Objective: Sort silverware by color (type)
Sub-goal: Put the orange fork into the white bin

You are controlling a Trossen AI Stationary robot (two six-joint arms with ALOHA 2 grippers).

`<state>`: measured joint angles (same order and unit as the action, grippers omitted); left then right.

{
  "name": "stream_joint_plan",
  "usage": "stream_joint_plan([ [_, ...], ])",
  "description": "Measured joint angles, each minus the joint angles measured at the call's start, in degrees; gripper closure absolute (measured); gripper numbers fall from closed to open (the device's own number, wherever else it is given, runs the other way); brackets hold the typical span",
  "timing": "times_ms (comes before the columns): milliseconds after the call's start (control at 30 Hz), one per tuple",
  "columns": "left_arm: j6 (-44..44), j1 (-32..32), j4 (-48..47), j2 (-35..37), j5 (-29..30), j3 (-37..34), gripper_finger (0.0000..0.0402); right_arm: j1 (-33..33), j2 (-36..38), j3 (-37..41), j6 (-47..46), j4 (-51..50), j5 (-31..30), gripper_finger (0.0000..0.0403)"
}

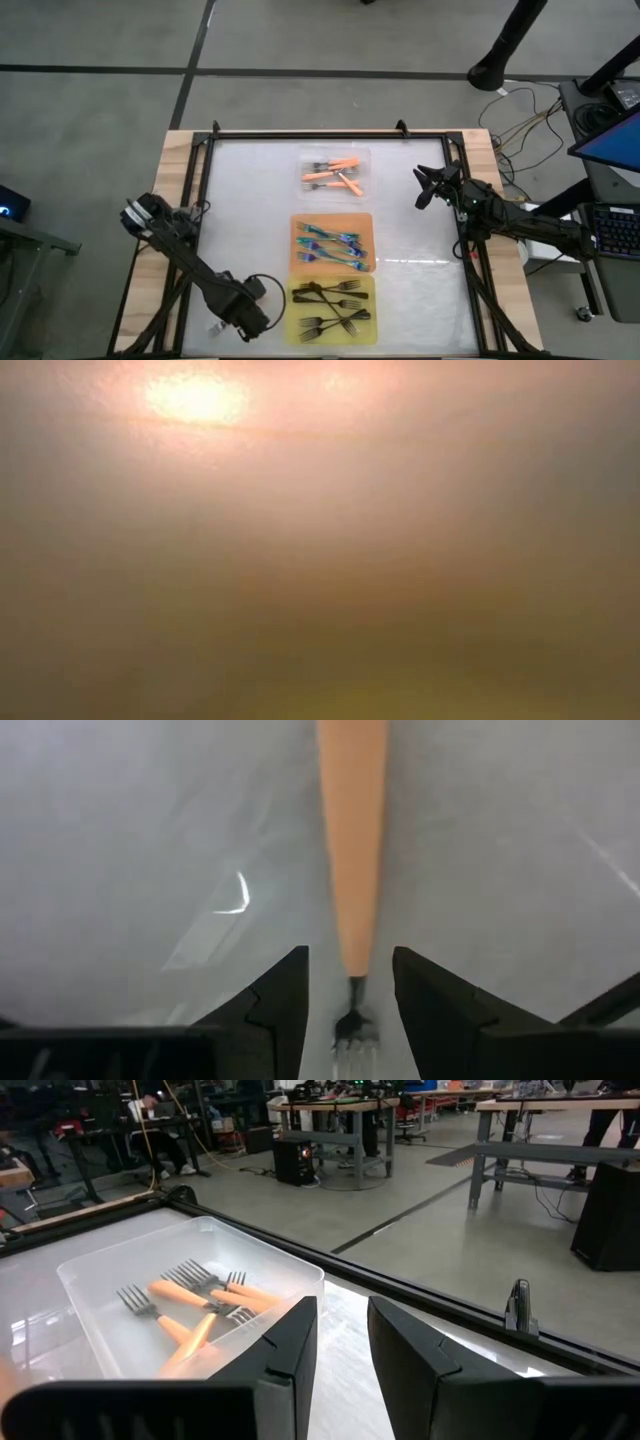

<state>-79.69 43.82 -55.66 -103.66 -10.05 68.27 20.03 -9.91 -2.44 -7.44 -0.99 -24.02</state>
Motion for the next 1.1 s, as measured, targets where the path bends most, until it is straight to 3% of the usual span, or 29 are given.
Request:
stream_joint_plan([
  [533,-4.9,0.39,10.26,0.31,0.07,-8.53,0.0278,0.0,0.0,0.0,0.0,0.0,0.0,0.0319],
  [633,-4.88,0.39,10.98,0.34,0.14,-8.96,0.0303,0.0,0.0,0.0,0.0,0.0,0.01,0.0319],
  [800,-5.51,0.26,10.78,0.69,0.32,-9.05,0.0378,0.0,0.0,0.0,0.0,0.0,-0.01,0.0319],
  [1000,-6.35,-0.64,10.47,2.4,0.77,-9.36,0.0378,0.0,0.0,0.0,0.0,0.0,0.01,0.0319],
  [1100,-6.15,-1.65,8.06,5.42,4.96,-9.41,0.0378,0.0,0.0,0.0,0.0,0.0,-0.01,0.0319],
])
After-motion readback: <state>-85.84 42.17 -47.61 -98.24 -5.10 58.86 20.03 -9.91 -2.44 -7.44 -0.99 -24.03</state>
